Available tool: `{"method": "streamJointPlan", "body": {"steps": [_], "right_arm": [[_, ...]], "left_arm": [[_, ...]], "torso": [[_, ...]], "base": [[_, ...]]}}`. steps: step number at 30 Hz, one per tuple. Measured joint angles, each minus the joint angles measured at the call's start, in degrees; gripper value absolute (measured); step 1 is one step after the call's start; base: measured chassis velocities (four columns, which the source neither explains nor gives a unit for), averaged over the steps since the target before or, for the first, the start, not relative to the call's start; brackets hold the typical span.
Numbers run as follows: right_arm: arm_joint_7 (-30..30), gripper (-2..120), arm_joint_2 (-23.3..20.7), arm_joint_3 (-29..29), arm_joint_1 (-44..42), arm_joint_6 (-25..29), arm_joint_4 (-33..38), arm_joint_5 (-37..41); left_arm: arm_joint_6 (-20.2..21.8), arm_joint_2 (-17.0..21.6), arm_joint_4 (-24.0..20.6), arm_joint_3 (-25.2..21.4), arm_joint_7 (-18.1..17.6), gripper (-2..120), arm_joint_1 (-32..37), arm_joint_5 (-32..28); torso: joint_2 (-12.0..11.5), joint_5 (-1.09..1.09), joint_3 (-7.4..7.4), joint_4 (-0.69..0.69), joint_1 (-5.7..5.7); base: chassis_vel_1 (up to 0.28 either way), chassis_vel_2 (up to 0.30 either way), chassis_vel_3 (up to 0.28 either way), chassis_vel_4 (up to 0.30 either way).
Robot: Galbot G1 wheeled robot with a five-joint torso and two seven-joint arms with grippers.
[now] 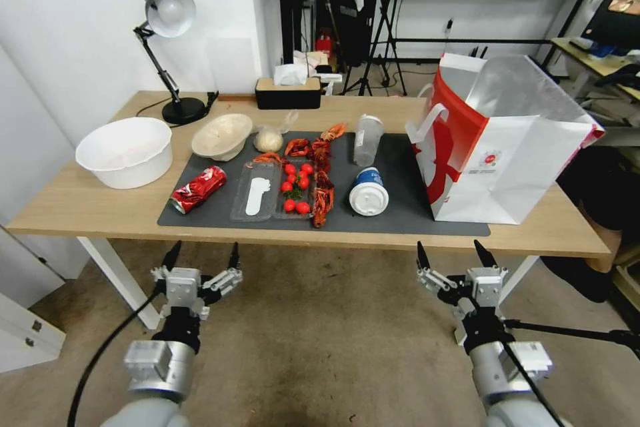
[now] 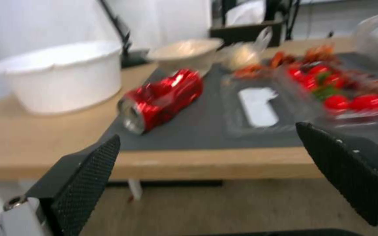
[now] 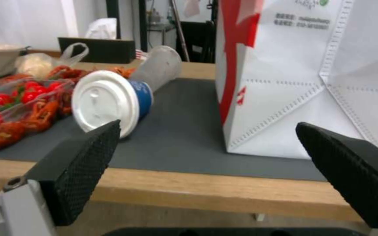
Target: Pick up the trash from the table and place it into the takeout bag.
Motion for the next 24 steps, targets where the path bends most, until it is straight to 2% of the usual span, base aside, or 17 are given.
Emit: {"method": "streamJointPlan", "body": {"steps": [1, 3, 4, 5, 7, 8, 9, 10, 11, 15, 17, 19, 21, 24], "right_arm": [[0.27, 100, -0.22, 0.0, 0.25, -0.54, -0.06, 0.42], [2.34, 100, -1.88, 0.06, 2.77, -4.25, -0.51, 3.59], [2.34, 100, -1.88, 0.06, 2.77, -4.25, -0.51, 3.59], [4.75, 100, -3.8, 0.21, 5.66, -8.68, -1.03, 7.3], [7.03, 100, -5.57, 0.31, 8.34, -12.83, -1.54, 10.75], [7.03, 100, -5.57, 0.31, 8.34, -12.83, -1.54, 10.75], [8.79, 100, -6.96, 0.47, 10.46, -15.76, -1.93, 13.44], [10.27, 100, -8.1, -0.96, 11.81, -14.73, -3.05, 15.61], [10.27, 100, -8.1, -0.96, 11.81, -14.73, -3.05, 15.61], [11.9, 100, -10.64, -6.29, 15.67, -10.9, -5.62, 20.68], [11.91, 100, -10.9, -6.85, 16.16, -10.25, -5.93, 21.36], [11.91, 100, -11.0, -7.13, 16.38, -9.81, -6.09, 21.88], [11.94, 100, -11.13, -7.56, 16.95, -9.42, -6.41, 22.68], [12.51, 100, -11.91, -10.12, 20.85, -9.22, -8.37, 24.37]], "left_arm": [[2.26, -0.65, -0.22, -1.14, 0.17, 100, -0.56, -0.91], [7.08, -2.11, -0.74, -3.6, 0.57, 100, -1.66, -2.88], [7.08, -2.11, -0.74, -3.6, 0.57, 100, -1.66, -2.88], [11.29, -3.44, -1.15, -5.76, 0.91, 100, -2.63, -4.63], [11.32, -4.01, -0.67, -6.59, 1.29, 100, -2.87, -5.28], [11.32, -4.01, -0.67, -6.59, 1.29, 100, -2.87, -5.28], [10.72, -4.15, -0.26, -6.7, 1.45, 100, -2.86, -5.38], [10.17, -4.15, -0.03, -6.7, 1.55, 100, -2.81, -5.39], [10.17, -4.15, -0.03, -6.7, 1.55, 100, -2.81, -5.39], [8.44, -4.08, 0.5, -6.59, 1.74, 100, -2.74, -5.27], [8.35, -3.92, 0.69, -6.39, 1.81, 100, -2.94, -5.21], [8.34, -3.64, 1.0, -5.9, 1.93, 100, -3.32, -5.16], [8.34, -3.24, 1.56, -5.17, 2.32, 100, -3.8, -5.01], [7.62, -3.21, 2.02, -5.02, 2.65, 100, -3.5, -4.62]], "torso": [[0.0, -0.01, 0.01, -0.07, 0.0], [0.0, 0.0, 0.0, -0.03, -0.01], [0.0, 0.0, 0.0, -0.03, -0.01], [0.0, 0.0, 0.01, -0.02, -0.01], [-0.01, 0.01, 0.01, -0.03, -0.01], [-0.01, 0.01, 0.01, -0.03, -0.01], [0.0, -0.02, 0.01, -0.01, -0.01], [0.0, -0.03, 0.0, -0.07, -0.01], [0.0, -0.03, 0.0, -0.07, -0.01], [0.0, 0.0, 0.01, -0.01, -0.01], [0.0, 0.0, 0.01, 0.0, -0.01], [0.0, -0.01, 0.0, -0.01, -0.01], [0.0, -0.02, 0.0, -0.1, -0.01], [0.0, -0.01, 0.0, -0.01, -0.01]], "base": [[0.0, 0.0, 0.0, 0.0], [0.0, 0.0, 0.0, 0.0], [0.0, 0.0, 0.0, 0.0], [0.0, 0.0, 0.0, 0.0], [0.0, 0.0, 0.0, 0.0], [0.0, 0.0, 0.0, 0.0], [0.0, 0.0, 0.0, 0.0], [0.0, 0.0, 0.0, 0.0], [0.0, 0.0, 0.0, 0.0], [0.0, 0.0, 0.0, 0.0], [0.0, 0.0, 0.0, 0.0], [0.0, 0.0, 0.0, 0.0], [0.0, 0.0, 0.0, 0.0], [0.0, 0.0, 0.0, 0.0]]}}
